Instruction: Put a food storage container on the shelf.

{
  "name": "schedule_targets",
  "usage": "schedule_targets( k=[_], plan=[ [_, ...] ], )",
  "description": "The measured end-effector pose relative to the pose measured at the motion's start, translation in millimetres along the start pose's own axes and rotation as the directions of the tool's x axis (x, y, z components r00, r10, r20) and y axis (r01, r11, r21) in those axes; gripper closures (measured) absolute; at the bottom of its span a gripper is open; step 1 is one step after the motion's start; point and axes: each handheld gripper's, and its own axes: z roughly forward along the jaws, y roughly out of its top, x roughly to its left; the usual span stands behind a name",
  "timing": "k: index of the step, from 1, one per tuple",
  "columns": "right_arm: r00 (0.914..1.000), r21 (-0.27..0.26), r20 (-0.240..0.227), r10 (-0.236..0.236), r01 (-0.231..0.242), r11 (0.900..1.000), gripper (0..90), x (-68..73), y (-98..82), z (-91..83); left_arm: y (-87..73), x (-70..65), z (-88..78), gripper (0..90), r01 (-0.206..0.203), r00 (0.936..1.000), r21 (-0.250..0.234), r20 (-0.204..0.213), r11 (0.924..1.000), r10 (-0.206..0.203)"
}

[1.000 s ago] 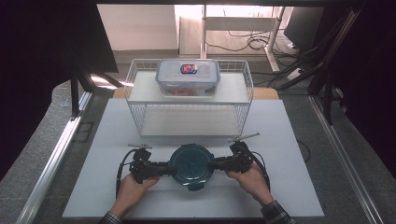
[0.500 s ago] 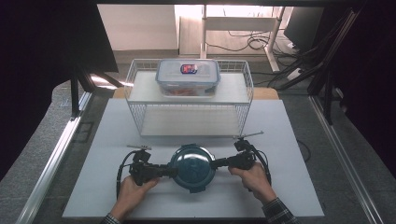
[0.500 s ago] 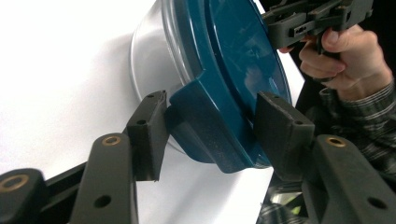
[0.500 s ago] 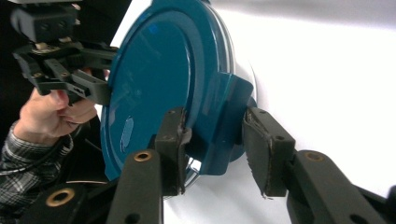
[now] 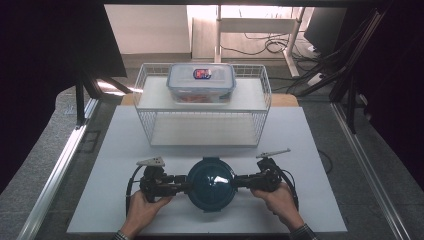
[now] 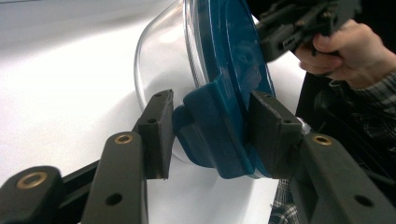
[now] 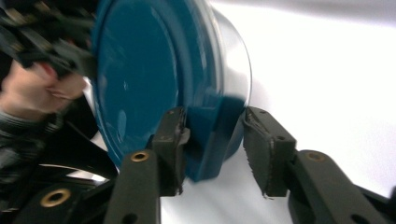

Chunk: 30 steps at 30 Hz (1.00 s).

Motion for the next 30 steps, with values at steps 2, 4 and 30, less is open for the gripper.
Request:
schedule_targets(
  k=[2, 4, 30],
  plan=[
    [0.9967, 0.006, -0.076, 0.029, -0.029, 1.000, 53.8, -10.8, 3.0, 3.4, -0.1, 1.3, 0.0, 52.9, 0.006, 1.0000, 0.000, 0.004, 1.0000, -0.006],
    [0.9873, 0.007, -0.141, 0.072, -0.071, 0.997, 54.5, -19.8, 2.8, 6.9, -0.9, 3.7, 0.1, 52.9, 0.026, 0.9996, -0.005, 0.011, 0.9997, -0.026],
    [0.9992, -0.049, -0.034, -0.022, 0.020, 0.999, 57.0, 14.6, -3.5, 2.8, -25.5, 16.0, -7.1, 56.1, 0.289, 0.9544, -0.057, 0.094, 0.9555, -0.283]
  ],
)
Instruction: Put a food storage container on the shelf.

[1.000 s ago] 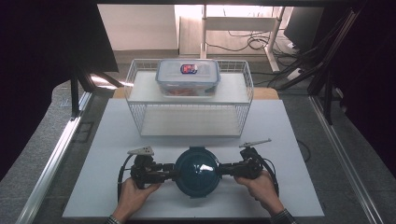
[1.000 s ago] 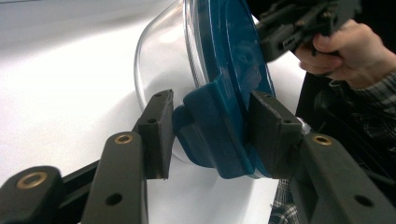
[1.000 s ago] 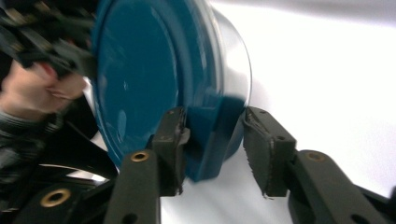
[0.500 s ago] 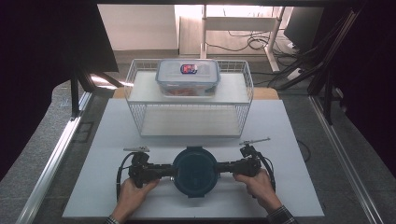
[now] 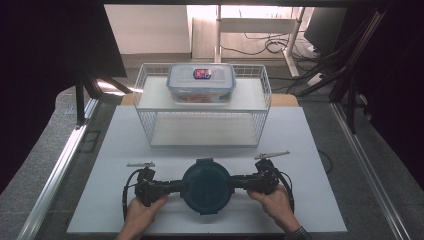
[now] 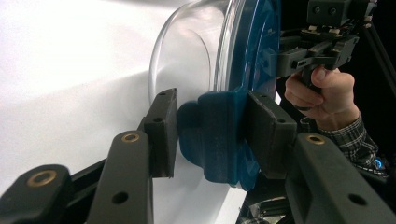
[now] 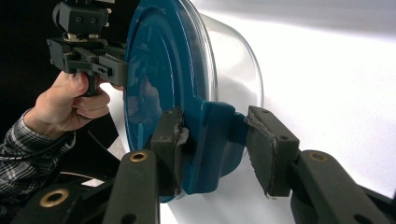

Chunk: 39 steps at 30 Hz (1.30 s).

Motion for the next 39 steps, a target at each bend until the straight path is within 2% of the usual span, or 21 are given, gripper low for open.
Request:
schedule_targets(
  k=[8, 11, 14, 15, 21, 24, 26, 27, 29, 33, 39],
  plan=[
    [0.9999, 0.009, 0.006, -0.010, 0.010, 1.000, 56.6, 0.3, -3.2, -1.8, -0.7, -2.5, 0.7, 57.2, -0.031, 0.9995, 0.017, 0.002, 0.9994, 0.031],
    [1.0000, -0.010, 0.006, 0.002, -0.002, 1.000, 55.9, 1.1, -6.6, -1.3, -0.5, -1.6, 0.6, 57.3, -0.029, 0.9995, 0.018, 0.006, 0.9994, 0.029],
    [1.0000, -0.008, 0.005, 0.006, -0.006, 1.000, 54.6, 0.8, -7.9, -0.2, -0.6, -1.3, 0.7, 57.4, -0.028, 0.9996, 0.016, 0.008, 0.9995, 0.028],
    [0.9996, 0.000, -0.014, 0.023, -0.023, 1.000, 54.4, -1.1, -10.0, 1.6, -0.5, -1.4, 0.4, 57.3, -0.029, 0.9996, 0.020, 0.007, 0.9994, 0.029],
    [0.9934, -0.003, -0.054, 0.101, -0.102, 0.995, 57.6, -6.1, -10.1, 0.0, 1.2, -3.9, 0.5, 57.4, -0.028, 0.9996, 0.029, -0.005, 0.9992, 0.028],
    [0.9944, 0.001, -0.046, 0.095, -0.095, 0.995, 57.7, -4.9, -9.1, -0.5, 3.9, -5.0, 0.5, 57.4, -0.025, 0.9996, 0.045, -0.013, 0.9987, 0.026],
    [0.9977, 0.000, -0.020, 0.064, -0.064, 0.998, 57.7, -0.6, -5.9, -2.2, 9.0, -6.7, 0.0, 57.5, -0.036, 0.9992, 0.047, -0.013, 0.9982, 0.037],
    [0.9976, -0.007, -0.022, 0.065, -0.065, 0.998, 57.7, 0.3, -4.4, -3.5, 10.8, -8.0, -0.4, 57.5, -0.039, 0.9991, 0.042, -0.012, 0.9983, 0.040],
    [0.9978, -0.014, -0.023, 0.062, -0.063, 0.998, 57.7, 1.1, -3.0, -4.6, 14.5, -11.0, -1.5, 57.5, -0.055, 0.9983, 0.036, -0.016, 0.9978, 0.055],
    [0.9998, -0.060, -0.008, 0.019, -0.019, 0.998, 57.5, 11.9, 10.1, -14.0, 29.0, -21.0, -7.9, 57.5, -0.101, 0.9947, 0.019, -0.015, 0.9947, 0.102],
    [0.9998, -0.088, -0.005, -0.020, 0.019, 0.996, 57.5, 21.1, 27.3, -21.9, 46.8, -33.2, -16.1, 57.5, -0.139, 0.9899, 0.006, -0.026, 0.9902, 0.139]
  ],
)
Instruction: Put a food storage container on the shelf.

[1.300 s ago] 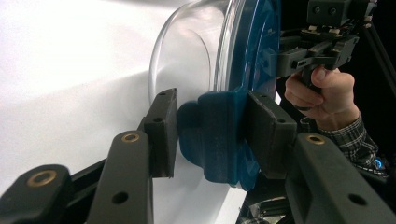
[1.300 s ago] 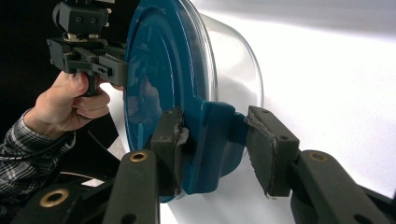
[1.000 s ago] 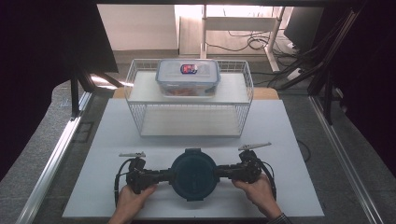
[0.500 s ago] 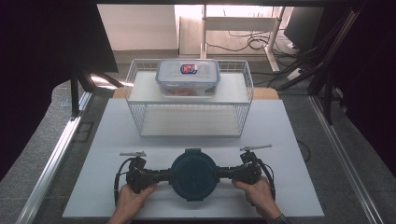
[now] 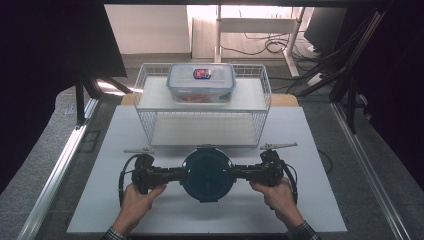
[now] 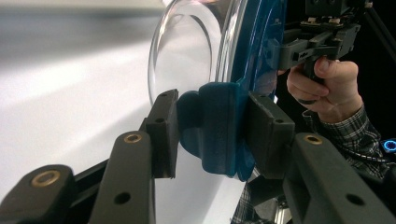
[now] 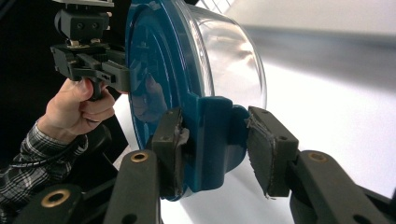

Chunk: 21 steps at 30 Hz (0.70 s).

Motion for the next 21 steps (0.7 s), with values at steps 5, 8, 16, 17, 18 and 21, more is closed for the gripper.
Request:
schedule_targets(
  k=[5, 8, 16, 17, 18, 21],
  plan=[
    [0.9997, -0.024, 0.004, -0.024, 0.024, 0.999, 57.5, 7.1, 17.7, -7.6, 16.5, -6.8, -5.0, 57.5, -0.023, 0.9997, -0.013, -0.002, 0.9997, 0.023],
    [0.9993, -0.037, 0.005, -0.037, 0.037, 0.999, 57.6, 10.7, 28.3, -12.2, 31.4, -12.3, -8.8, 57.5, -0.039, 0.9992, -0.020, -0.002, 0.9990, 0.039],
    [0.9979, -0.072, 0.014, -0.063, 0.064, 0.995, 57.6, 21.1, 56.4, -25.0, 61.0, -22.9, -16.2, 57.5, -0.066, 0.9978, -0.037, 0.001, 0.9971, 0.066],
    [0.9979, -0.072, 0.014, -0.063, 0.064, 0.995, 57.6, 21.1, 56.4, -25.0, 61.0, -22.9, -16.2, 57.5, -0.066, 0.9978, -0.037, 0.001, 0.9971, 0.066],
    [0.9975, -0.081, 0.015, -0.069, 0.070, 0.994, 57.6, 24.6, 65.0, -28.5, 70.1, -26.8, -19.1, 57.5, -0.076, 0.9971, -0.037, 0.000, 0.9964, 0.076],
    [0.9965, -0.095, 0.017, -0.082, 0.083, 0.992, 57.6, 29.2, 75.9, -32.8, 79.6, -30.3, -22.2, 57.5, -0.087, 0.9962, -0.039, -0.002, 0.9955, 0.087]
  ],
)
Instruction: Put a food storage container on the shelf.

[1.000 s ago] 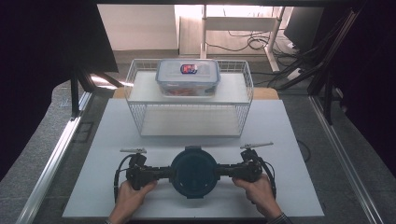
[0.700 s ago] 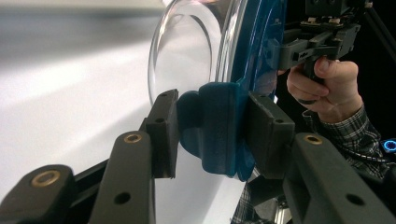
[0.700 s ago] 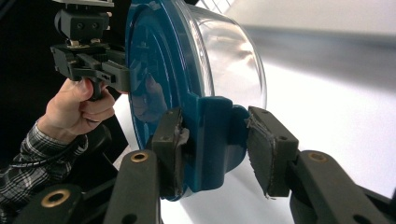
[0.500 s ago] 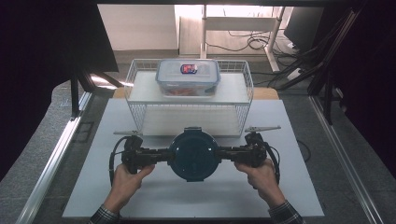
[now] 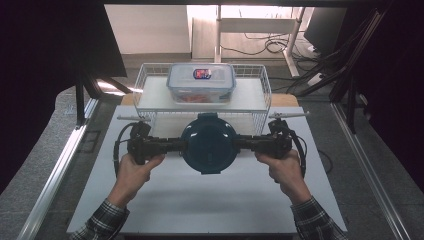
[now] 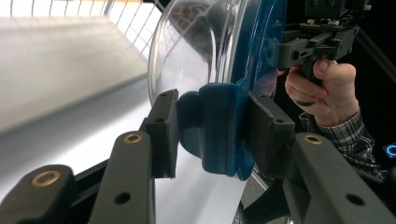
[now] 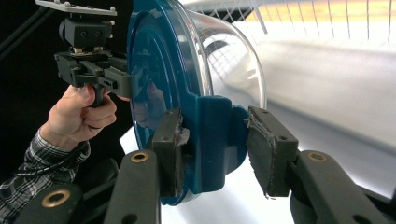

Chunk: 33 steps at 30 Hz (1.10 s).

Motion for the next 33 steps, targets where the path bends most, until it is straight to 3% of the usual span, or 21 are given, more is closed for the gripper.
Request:
schedule_targets(
  k=[5, 18, 33],
  plan=[
    [0.9997, -0.022, 0.004, -0.024, 0.024, 0.999, 57.6, 5.7, 19.3, -4.2, 25.2, -3.6, -7.2, 57.5, -0.019, 0.9998, -0.008, 0.010, 0.9998, 0.019],
    [0.9984, -0.052, -0.003, -0.056, 0.056, 0.997, 57.8, 16.6, 70.8, -9.8, 70.6, -10.2, -24.3, 57.7, -0.028, 0.9995, -0.032, 0.014, 0.9991, 0.029],
    [0.9989, -0.097, -0.021, -0.041, 0.039, 0.995, 57.8, 18.3, 138.5, -6.5, 143.4, -8.5, -44.5, 57.8, -0.047, 0.9989, -0.043, -0.008, 0.9980, 0.047]
  ],
)
